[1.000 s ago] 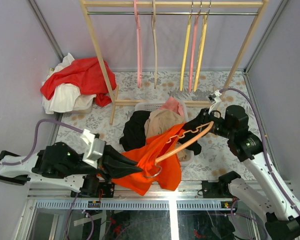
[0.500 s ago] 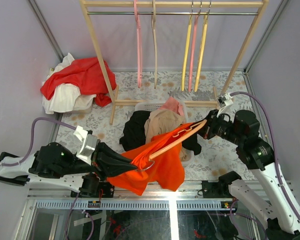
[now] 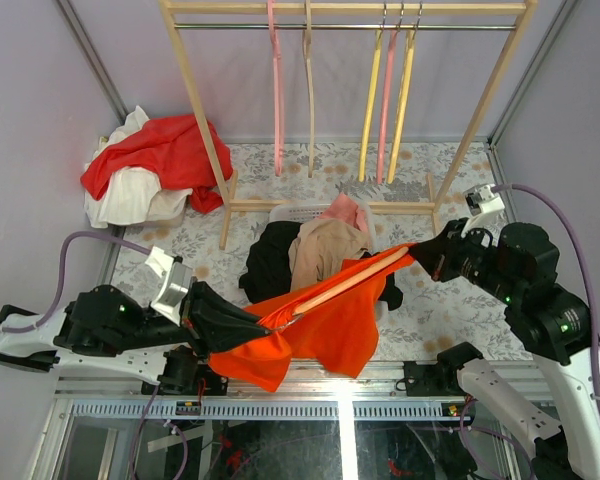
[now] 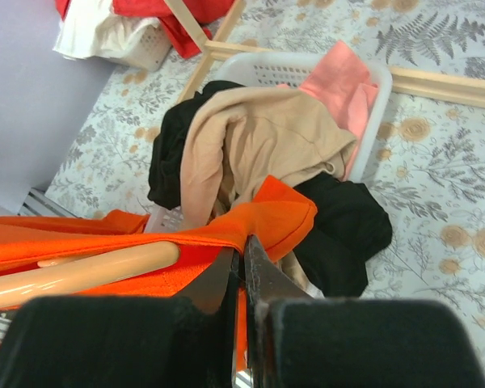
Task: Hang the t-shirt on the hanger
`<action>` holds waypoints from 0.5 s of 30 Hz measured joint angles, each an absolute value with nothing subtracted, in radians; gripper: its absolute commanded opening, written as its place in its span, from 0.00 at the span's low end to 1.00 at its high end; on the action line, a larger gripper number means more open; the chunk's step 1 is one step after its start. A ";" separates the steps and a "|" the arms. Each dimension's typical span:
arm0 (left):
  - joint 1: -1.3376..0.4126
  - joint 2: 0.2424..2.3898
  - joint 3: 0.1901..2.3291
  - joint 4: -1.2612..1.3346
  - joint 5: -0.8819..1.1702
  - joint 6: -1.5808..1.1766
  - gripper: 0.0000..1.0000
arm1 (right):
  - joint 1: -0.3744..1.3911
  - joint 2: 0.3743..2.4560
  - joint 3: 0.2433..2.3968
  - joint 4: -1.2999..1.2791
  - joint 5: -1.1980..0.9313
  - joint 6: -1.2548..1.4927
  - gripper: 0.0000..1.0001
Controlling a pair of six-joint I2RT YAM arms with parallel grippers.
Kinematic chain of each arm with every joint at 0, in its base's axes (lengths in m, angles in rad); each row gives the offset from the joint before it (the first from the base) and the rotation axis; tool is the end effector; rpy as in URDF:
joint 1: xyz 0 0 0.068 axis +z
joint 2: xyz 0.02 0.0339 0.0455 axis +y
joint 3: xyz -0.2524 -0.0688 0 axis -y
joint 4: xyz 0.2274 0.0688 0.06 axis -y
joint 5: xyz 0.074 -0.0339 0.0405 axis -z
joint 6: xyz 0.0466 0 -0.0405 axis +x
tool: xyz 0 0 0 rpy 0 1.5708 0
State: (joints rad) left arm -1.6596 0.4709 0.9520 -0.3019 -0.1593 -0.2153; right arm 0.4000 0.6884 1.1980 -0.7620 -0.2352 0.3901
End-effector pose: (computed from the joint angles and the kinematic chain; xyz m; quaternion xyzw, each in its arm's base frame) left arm -0.0004 -0.0873 0.4078 0.3765 0.5198 -0.5865 0.4939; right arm 0.0970 0.0528 0.4074 -0.0757 0.7847 0.3197 0.5257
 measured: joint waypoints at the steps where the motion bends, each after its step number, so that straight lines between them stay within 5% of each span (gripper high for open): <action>1: -1.660 0.471 0.952 -0.303 -0.161 -0.221 0.00 | 0.400 0.688 1.203 -0.778 -0.224 0.386 0.00; 15: -1.660 0.522 0.957 -0.313 -0.202 -0.272 0.00 | 0.401 0.707 1.432 -0.913 -0.181 0.336 0.00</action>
